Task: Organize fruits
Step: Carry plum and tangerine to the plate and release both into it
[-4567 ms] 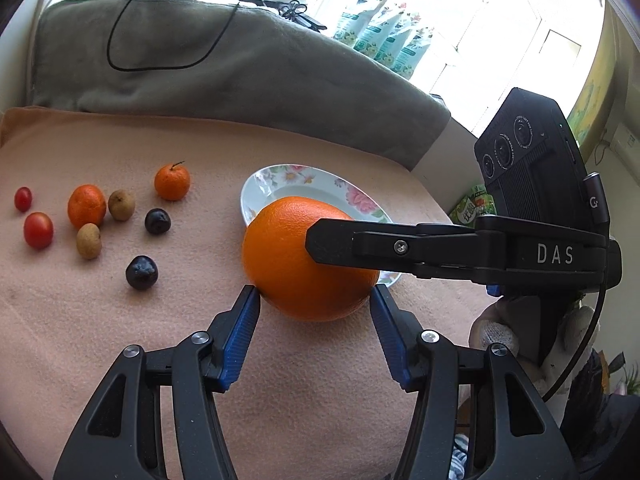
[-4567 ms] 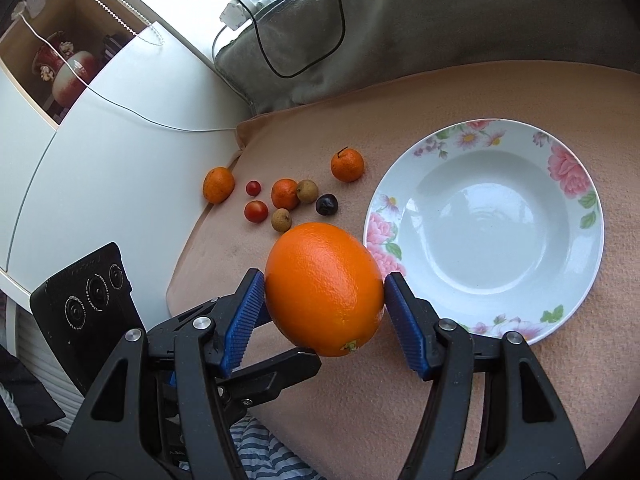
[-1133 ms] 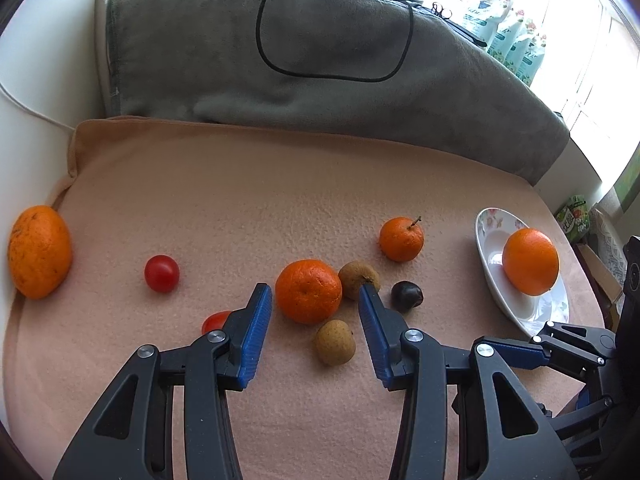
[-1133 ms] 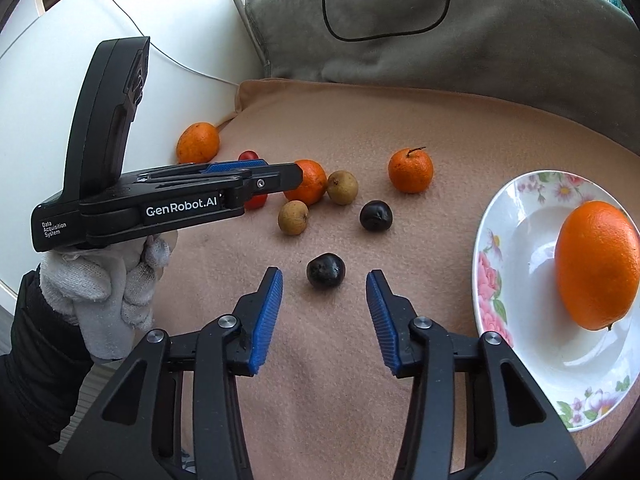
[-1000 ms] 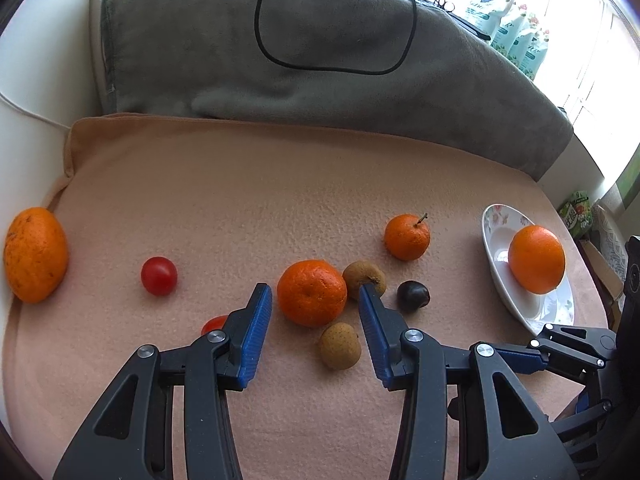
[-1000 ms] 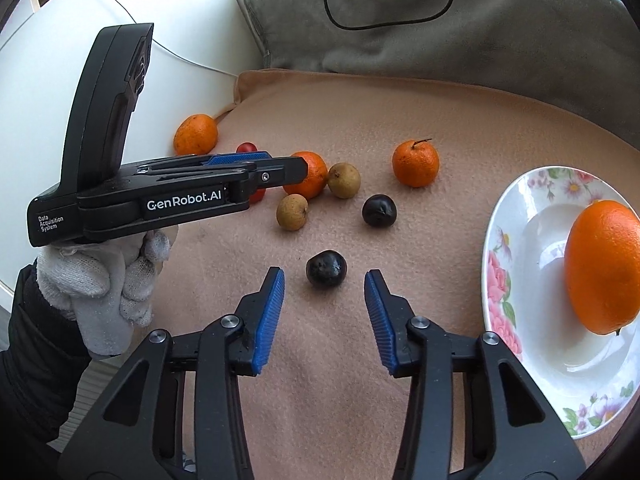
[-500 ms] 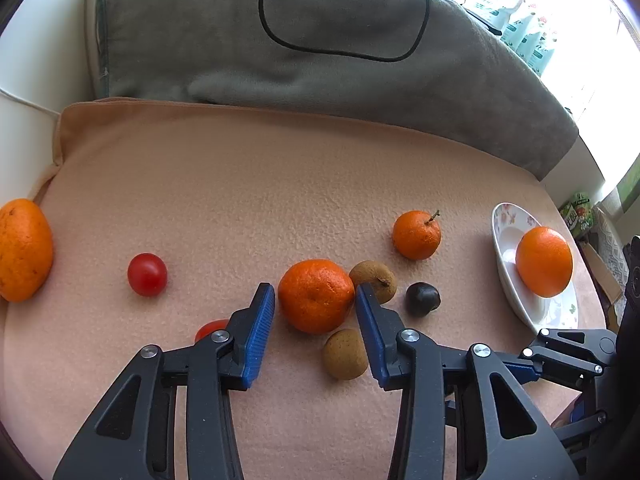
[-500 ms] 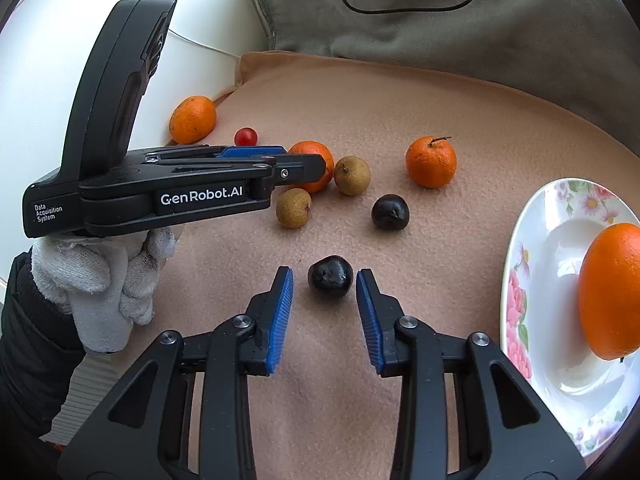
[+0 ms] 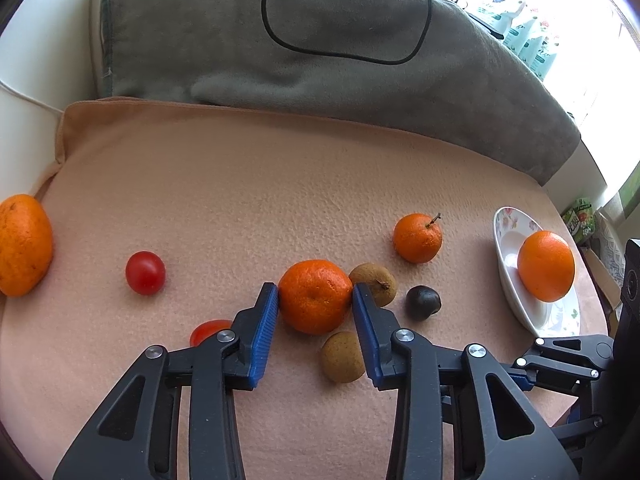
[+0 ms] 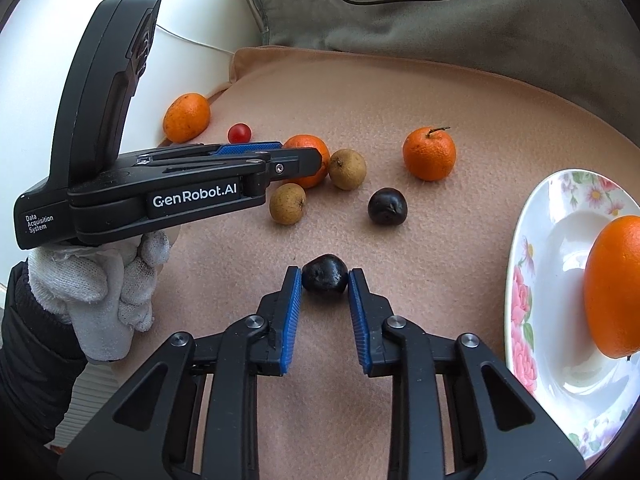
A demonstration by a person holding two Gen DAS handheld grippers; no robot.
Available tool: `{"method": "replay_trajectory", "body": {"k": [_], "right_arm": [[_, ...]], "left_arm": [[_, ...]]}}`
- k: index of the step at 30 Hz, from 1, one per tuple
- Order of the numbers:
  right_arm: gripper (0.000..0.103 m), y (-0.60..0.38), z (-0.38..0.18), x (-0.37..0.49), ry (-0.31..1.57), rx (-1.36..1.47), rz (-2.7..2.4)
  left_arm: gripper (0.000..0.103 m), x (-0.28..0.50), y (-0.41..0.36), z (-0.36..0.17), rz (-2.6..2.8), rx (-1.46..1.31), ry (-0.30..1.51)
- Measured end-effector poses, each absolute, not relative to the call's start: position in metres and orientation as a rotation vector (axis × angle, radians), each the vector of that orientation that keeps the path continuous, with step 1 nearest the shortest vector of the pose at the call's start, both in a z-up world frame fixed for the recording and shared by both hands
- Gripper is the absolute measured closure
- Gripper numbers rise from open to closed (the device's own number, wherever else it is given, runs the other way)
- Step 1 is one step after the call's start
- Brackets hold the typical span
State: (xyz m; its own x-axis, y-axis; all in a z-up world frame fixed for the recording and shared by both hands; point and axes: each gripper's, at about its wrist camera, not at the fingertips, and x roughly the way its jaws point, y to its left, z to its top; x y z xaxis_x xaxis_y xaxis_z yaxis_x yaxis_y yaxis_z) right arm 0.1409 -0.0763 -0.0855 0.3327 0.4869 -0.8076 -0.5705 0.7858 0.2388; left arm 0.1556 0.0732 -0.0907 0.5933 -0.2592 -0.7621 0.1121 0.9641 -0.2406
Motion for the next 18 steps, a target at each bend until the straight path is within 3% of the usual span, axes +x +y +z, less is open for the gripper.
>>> {"method": "replay_trajectory", "body": {"k": [18], "right_arm": [[0.078,-0.120,-0.049,0.117,0.935,-0.034,0.666]], "left_arm": [[0.067,0.134,0.083,-0.066,-0.230,-0.250,0.833]]}}
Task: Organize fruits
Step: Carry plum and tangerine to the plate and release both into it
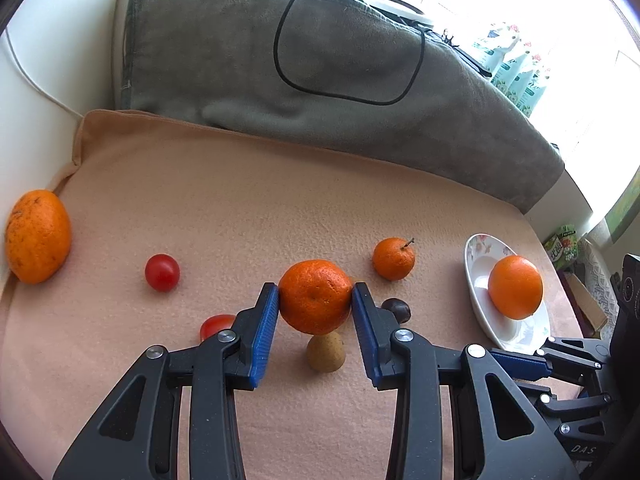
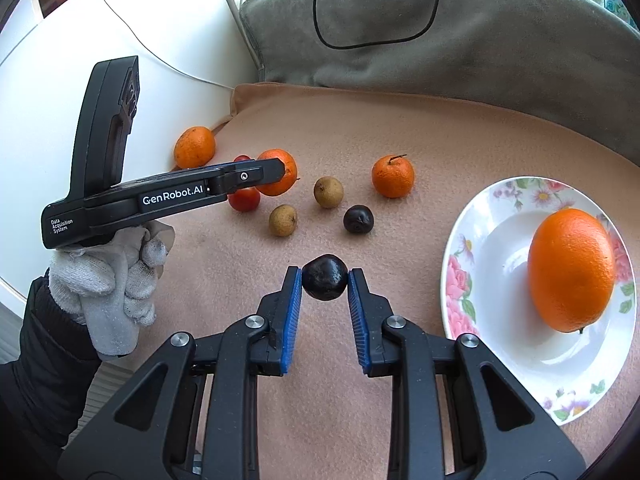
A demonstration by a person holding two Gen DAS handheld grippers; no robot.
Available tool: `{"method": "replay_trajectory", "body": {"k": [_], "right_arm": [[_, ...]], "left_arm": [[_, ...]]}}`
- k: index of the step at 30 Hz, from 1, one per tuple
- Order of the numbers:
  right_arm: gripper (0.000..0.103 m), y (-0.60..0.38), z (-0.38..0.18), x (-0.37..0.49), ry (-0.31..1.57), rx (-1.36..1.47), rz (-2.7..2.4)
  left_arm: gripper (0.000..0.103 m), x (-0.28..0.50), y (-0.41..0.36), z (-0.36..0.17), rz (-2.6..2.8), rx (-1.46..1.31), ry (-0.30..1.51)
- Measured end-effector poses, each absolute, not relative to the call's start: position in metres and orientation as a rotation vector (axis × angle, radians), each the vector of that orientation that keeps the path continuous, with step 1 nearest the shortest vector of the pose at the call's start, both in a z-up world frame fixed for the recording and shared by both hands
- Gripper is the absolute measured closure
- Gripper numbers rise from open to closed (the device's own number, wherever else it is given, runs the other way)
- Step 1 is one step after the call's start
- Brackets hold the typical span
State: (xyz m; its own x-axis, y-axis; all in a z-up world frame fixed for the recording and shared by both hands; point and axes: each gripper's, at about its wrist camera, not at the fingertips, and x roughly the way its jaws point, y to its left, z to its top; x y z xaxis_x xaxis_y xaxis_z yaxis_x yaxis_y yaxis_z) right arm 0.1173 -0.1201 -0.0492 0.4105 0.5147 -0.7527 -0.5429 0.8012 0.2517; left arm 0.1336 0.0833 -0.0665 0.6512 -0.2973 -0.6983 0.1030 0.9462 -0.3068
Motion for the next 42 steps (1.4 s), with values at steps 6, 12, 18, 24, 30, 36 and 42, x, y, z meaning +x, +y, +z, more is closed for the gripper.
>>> {"method": "replay_trajectory", "body": {"k": [6,12,18,24,30,36,42], "right_arm": [[0.078,-0.148,-0.038,0.108,0.904,-0.021,0.614],[0.078,-0.180,-0.034,0.109,0.891,-0.001,0.550],[0.078,-0.207,-0.034,0.109,0.886,0.015,0.500],[0.078,-0.223,-0.038,0.108,0.894,0.034,0.467],[0.078,-0.235,-0.044,0.108,0.905,0.045,0.448],[0.078,-0.240,-0.045,0.109,0.911,0.039,0.435],[0.078,-0.241,-0.045,0.111,0.915,0.041,0.429]], "left_arm": [[0.067,0.132,0.064,-0.055,-0.281,-0.247,0.812],[0.067,0.133,0.032,-0.046,-0.355,-0.239,0.798],[0.067,0.130,-0.003,-0.041,-0.419,-0.220,0.795],[0.067,0.132,-0.028,-0.042,-0.457,-0.202,0.809],[0.067,0.131,-0.049,-0.044,-0.484,-0.176,0.823],[0.067,0.129,-0.061,-0.044,-0.503,-0.155,0.834],[0.067,0.130,-0.067,-0.044,-0.515,-0.139,0.838]]}}
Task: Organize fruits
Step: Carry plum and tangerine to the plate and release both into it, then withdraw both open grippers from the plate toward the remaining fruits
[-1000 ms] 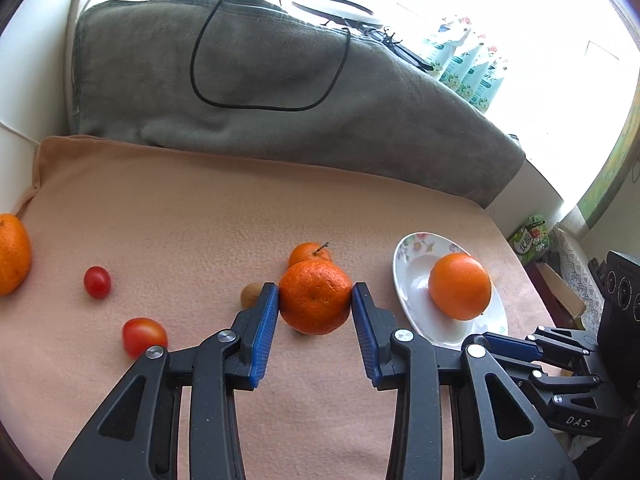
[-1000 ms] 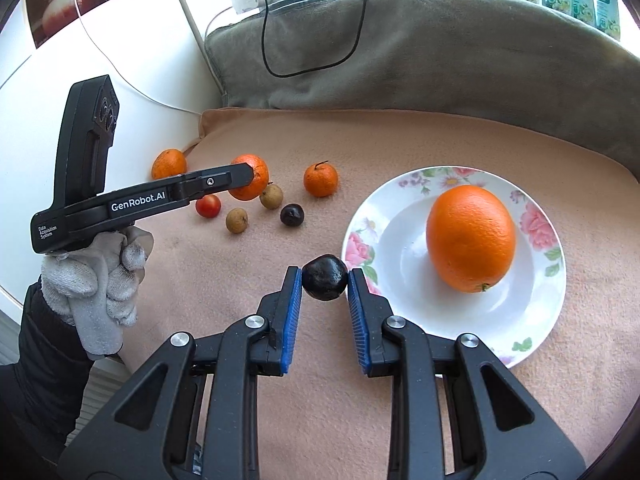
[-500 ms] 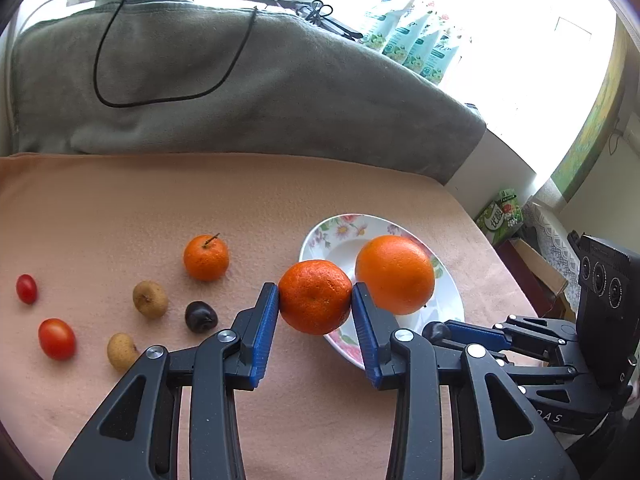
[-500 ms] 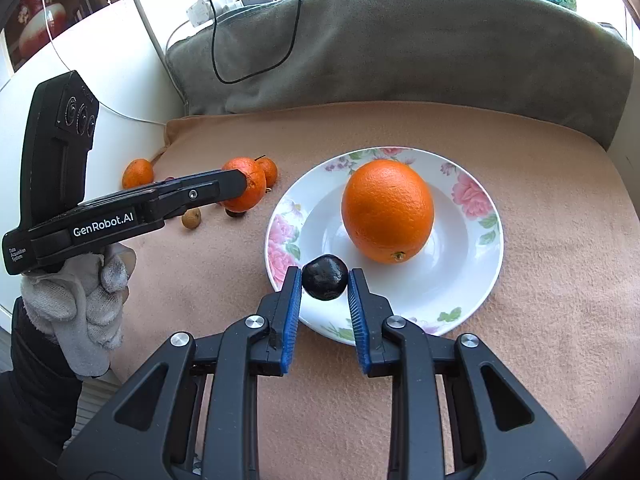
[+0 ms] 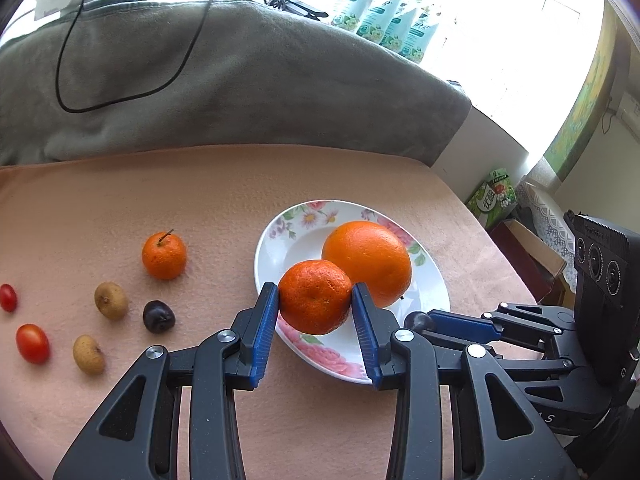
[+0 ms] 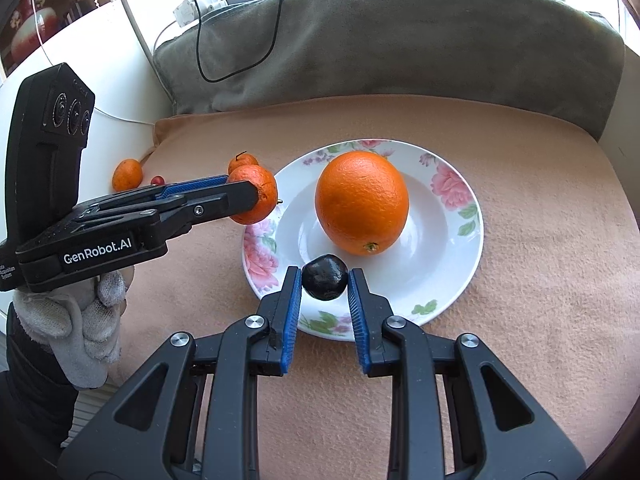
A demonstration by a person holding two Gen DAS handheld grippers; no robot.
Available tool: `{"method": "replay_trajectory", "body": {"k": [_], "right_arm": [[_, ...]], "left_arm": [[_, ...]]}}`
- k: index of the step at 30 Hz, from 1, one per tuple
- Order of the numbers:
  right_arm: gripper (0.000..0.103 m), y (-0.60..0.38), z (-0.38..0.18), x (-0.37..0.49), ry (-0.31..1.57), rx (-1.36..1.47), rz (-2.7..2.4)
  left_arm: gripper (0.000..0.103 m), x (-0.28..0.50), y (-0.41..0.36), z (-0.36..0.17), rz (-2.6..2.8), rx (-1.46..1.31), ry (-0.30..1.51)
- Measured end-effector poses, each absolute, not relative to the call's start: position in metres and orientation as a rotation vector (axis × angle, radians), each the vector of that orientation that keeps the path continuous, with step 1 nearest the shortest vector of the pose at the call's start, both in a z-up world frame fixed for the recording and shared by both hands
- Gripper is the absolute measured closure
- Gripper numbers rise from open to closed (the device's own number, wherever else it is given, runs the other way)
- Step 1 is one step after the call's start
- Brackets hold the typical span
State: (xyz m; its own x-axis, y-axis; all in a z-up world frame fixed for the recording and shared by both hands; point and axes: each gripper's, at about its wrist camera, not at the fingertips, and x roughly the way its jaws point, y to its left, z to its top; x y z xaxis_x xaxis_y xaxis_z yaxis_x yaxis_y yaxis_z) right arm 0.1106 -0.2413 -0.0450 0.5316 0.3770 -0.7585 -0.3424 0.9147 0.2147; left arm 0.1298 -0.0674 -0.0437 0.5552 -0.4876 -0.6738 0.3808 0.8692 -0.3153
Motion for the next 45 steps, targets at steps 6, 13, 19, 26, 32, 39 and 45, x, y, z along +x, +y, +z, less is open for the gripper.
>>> {"method": "replay_trajectory", "body": {"k": [6,13,19,26,32,39,45], "right_arm": [[0.078,-0.242,-0.044,0.110,0.914,0.047,0.426],[0.058,-0.244,-0.042,0.109,0.906,0.045,0.425],[0.045,-0.245,-0.035,0.104,0.881,0.040,0.417],[0.028,-0.244,-0.029,0.101,0.858,0.040,0.413],[0.017,-0.242,-0.025,0.098,0.842,0.047,0.427],[0.016,-0.240,-0.020,0.099,0.835,0.045,0.440],[0.016,-0.232,-0.017,0.104,0.831,0.027,0.454]], "left_arm": [[0.066,0.130,-0.071,-0.041,-0.518,-0.126,0.825],[0.066,0.129,-0.068,-0.038,-0.507,-0.127,0.811],[0.063,0.127,-0.061,-0.038,-0.491,-0.141,0.810],[0.041,0.121,-0.052,-0.035,-0.459,-0.138,0.794],[0.034,0.112,-0.040,-0.029,-0.423,-0.137,0.765],[0.034,0.099,-0.015,-0.025,-0.350,-0.135,0.740],[0.034,0.086,0.012,-0.025,-0.273,-0.132,0.720]]}}
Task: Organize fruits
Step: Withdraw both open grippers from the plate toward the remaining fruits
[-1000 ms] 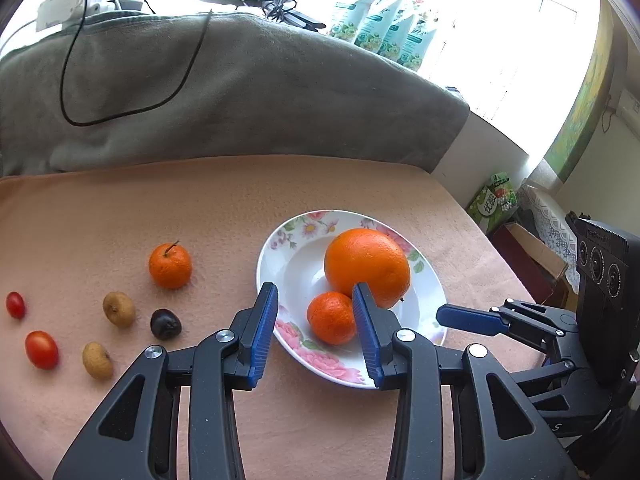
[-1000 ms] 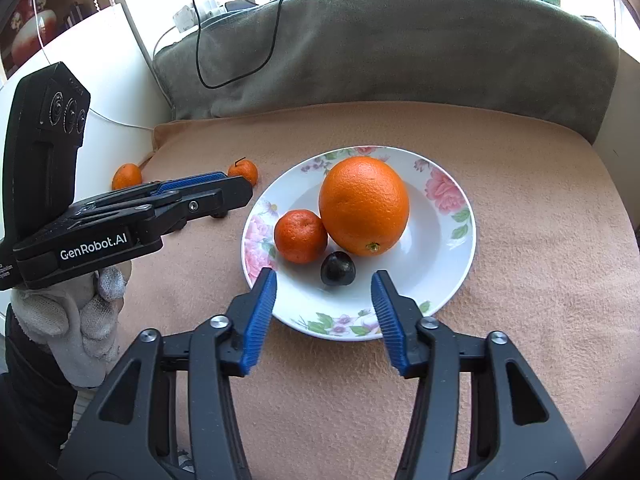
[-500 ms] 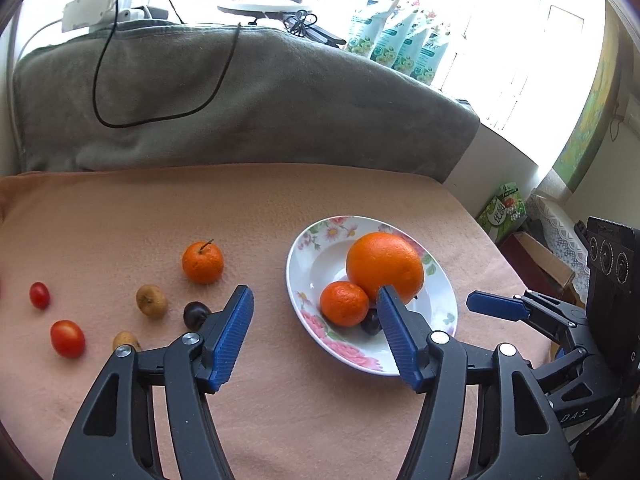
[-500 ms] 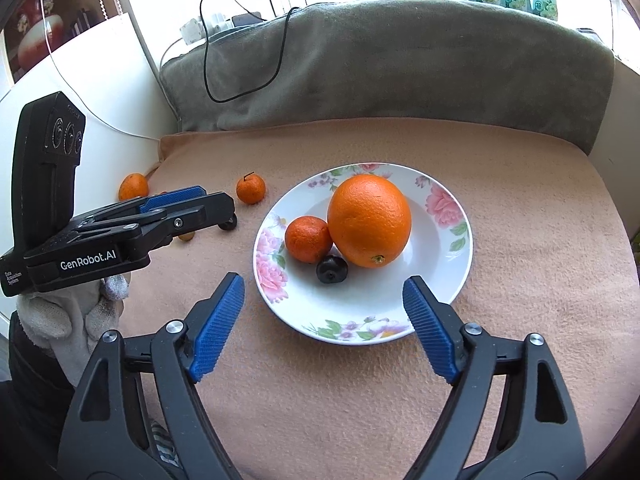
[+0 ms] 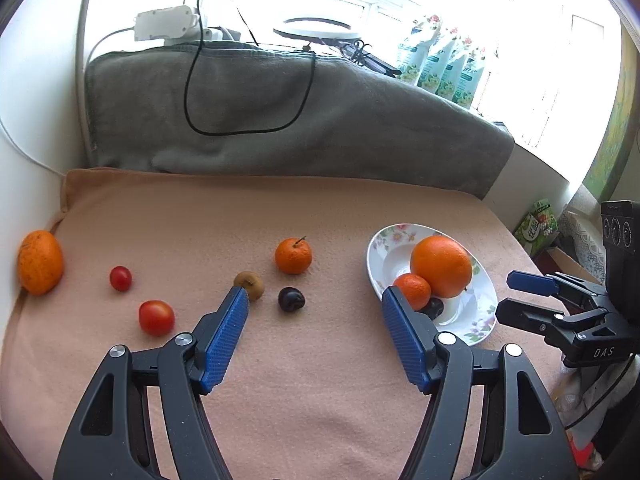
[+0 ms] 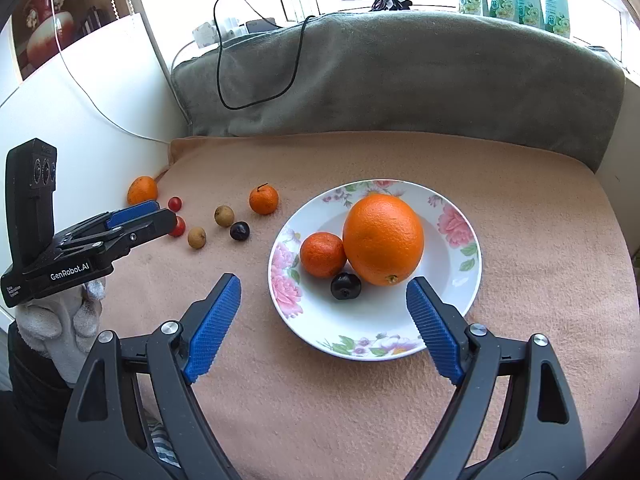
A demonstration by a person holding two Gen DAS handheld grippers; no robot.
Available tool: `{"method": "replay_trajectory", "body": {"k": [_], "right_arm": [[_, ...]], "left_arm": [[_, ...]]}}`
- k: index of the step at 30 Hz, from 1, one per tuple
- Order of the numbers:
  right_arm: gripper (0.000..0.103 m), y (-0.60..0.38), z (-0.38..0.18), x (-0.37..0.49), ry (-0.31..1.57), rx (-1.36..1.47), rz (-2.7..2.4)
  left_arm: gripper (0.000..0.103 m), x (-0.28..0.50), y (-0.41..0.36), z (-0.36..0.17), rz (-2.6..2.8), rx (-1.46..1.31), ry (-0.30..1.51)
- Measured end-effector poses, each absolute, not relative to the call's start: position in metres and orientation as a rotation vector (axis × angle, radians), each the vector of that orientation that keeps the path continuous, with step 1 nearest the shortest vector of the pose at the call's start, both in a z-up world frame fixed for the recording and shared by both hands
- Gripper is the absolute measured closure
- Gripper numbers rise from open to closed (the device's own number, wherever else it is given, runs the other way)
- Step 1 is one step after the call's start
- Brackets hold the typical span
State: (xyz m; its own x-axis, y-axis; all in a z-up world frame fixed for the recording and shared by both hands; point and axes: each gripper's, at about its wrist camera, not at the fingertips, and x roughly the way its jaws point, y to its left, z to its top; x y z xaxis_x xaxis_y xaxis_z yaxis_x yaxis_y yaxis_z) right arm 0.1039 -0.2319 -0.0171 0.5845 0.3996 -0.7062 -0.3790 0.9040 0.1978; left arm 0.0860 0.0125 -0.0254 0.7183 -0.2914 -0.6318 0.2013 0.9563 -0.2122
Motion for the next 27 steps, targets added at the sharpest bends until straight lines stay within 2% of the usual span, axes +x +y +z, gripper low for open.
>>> {"method": "replay_trajectory", "body": {"k": [14,27], "right_arm": [[0.016,-0.198,-0.010,0.123,0.832,0.012,0.536],[0.016,-0.162,-0.012,0.140,0.865,0.023,0.592]], "left_arm": [[0.034,0.062,0.079,-0.046,-0.114,-0.221,0.738],[0.034,0.064,0.101,-0.060,-0.091,-0.267,0.752]]}}
